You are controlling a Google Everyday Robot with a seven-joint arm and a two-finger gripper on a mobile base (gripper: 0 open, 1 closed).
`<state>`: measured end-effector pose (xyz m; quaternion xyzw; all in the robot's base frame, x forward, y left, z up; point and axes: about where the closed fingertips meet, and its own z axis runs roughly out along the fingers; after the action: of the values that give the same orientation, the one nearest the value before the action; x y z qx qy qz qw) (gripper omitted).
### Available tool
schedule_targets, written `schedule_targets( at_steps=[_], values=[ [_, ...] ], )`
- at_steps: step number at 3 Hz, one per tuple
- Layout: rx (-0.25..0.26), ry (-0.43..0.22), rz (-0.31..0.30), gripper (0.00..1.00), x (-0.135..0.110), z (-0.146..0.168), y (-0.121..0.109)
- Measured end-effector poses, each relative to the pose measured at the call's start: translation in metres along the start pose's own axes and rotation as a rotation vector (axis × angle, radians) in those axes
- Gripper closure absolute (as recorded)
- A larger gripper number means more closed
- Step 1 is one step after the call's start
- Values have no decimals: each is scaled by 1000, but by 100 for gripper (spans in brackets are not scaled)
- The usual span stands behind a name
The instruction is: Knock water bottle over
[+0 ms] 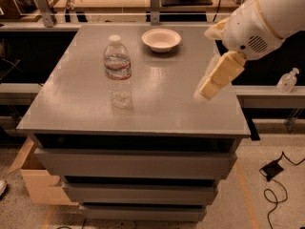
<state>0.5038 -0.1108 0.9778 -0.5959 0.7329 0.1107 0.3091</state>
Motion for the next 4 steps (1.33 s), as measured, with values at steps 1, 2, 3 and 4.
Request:
schedule_targets(
  at_steps=[1, 2, 3, 4],
  values=[
    [-7, -19, 6, 0, -6, -1, 3],
    [-5, -11, 3, 0, -5, -1, 3],
    [-17, -69, 28, 0, -15, 19, 6],
    [-48, -198, 53, 0, -36, 50, 6]
  ],
)
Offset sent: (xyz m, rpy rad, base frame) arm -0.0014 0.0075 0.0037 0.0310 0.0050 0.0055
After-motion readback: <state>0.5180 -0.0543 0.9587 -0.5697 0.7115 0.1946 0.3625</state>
